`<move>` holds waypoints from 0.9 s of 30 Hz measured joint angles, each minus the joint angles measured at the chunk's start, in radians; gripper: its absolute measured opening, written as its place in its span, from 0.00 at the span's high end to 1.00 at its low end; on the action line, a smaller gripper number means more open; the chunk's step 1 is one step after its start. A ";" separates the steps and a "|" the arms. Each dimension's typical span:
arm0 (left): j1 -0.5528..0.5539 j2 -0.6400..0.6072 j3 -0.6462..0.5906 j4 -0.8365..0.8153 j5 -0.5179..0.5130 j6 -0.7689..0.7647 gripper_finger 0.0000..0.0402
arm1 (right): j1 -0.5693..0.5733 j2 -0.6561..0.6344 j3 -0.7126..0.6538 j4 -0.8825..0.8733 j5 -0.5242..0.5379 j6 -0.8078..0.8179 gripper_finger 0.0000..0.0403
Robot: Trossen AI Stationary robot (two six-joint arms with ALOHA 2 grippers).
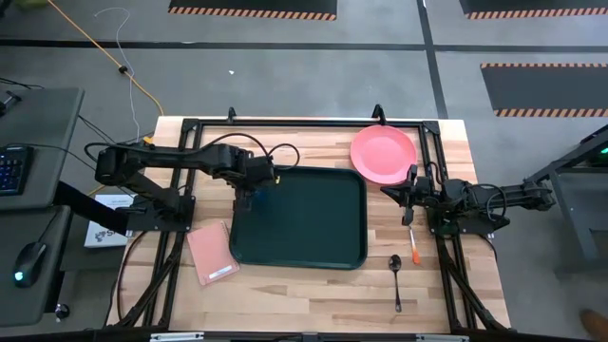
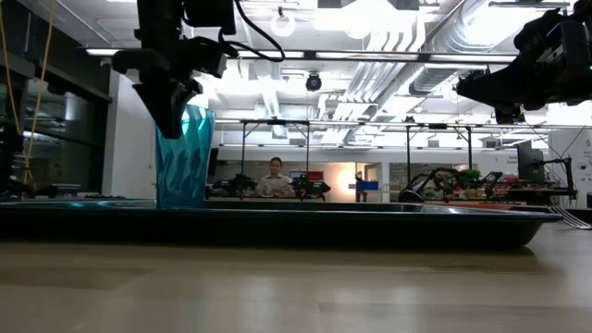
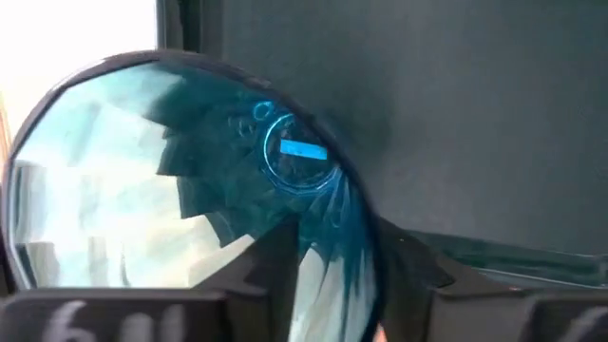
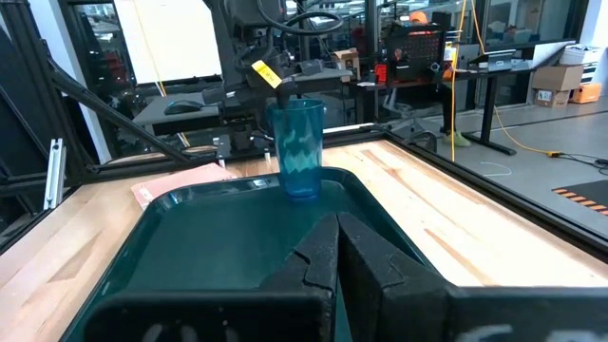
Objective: Pick and place plate/cup/fork/spoon on tray
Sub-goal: Put the blue cup on the black tray, then put the pink plate on the black tray to the right side of the blue cup
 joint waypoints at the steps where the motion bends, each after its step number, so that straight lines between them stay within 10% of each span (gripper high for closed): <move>1: 0.000 0.000 0.000 0.000 0.000 -0.005 0.70 | 0.000 0.000 0.000 0.000 0.000 0.000 1.00; 21: 0.000 -0.003 0.406 -0.275 -0.051 -0.083 0.47 | 0.000 0.000 0.000 0.000 0.000 0.000 1.00; 27: 0.000 -0.218 0.230 0.171 -0.036 -0.061 0.47 | 0.000 0.000 0.000 0.000 0.000 0.000 1.00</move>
